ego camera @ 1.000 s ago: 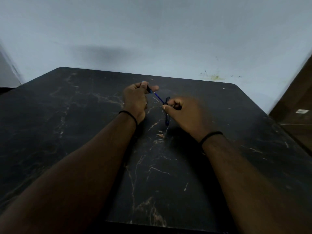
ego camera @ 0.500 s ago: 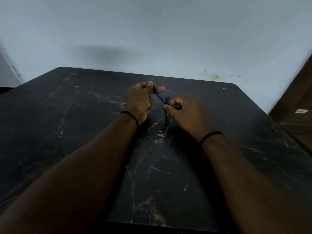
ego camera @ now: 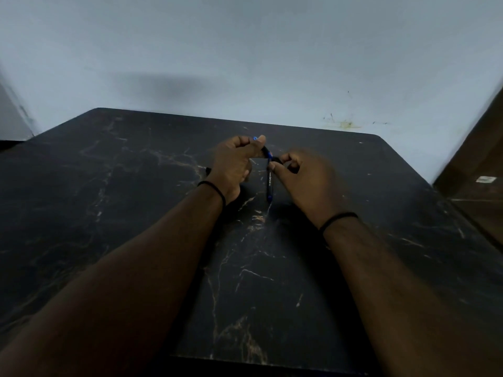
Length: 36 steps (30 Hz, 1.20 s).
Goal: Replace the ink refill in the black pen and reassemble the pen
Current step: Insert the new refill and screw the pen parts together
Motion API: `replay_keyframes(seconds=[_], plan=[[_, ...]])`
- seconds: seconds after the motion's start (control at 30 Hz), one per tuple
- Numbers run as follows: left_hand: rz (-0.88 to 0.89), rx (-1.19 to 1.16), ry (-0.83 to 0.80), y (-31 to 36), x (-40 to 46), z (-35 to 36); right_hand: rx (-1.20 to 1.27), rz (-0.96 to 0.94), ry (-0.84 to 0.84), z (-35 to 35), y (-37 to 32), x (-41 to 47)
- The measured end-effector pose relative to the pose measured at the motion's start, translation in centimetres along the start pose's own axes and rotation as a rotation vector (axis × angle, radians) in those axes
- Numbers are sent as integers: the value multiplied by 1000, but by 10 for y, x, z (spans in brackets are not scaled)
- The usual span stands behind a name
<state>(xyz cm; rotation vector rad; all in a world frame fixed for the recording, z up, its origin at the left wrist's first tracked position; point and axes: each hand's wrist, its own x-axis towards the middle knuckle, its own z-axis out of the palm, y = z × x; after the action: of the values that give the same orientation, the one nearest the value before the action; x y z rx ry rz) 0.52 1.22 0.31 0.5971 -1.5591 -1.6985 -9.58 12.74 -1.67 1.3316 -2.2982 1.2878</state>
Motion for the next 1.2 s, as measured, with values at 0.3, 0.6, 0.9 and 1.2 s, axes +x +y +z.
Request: replay_keyframes(seconds=[0.3, 0.6, 0.9, 1.2], plan=[[-41, -20, -67, -2, -1, -4, 168, 35, 47, -2, -5, -3], [-41, -24, -62, -5, 2, -4, 136, 52, 14, -2, -9, -5], [-43, -8, -69, -7, 4, -4, 92, 67, 73, -7, -10, -7], [-41, 9, -82, -9, 6, -4, 55, 77, 69, -7, -8, -5]])
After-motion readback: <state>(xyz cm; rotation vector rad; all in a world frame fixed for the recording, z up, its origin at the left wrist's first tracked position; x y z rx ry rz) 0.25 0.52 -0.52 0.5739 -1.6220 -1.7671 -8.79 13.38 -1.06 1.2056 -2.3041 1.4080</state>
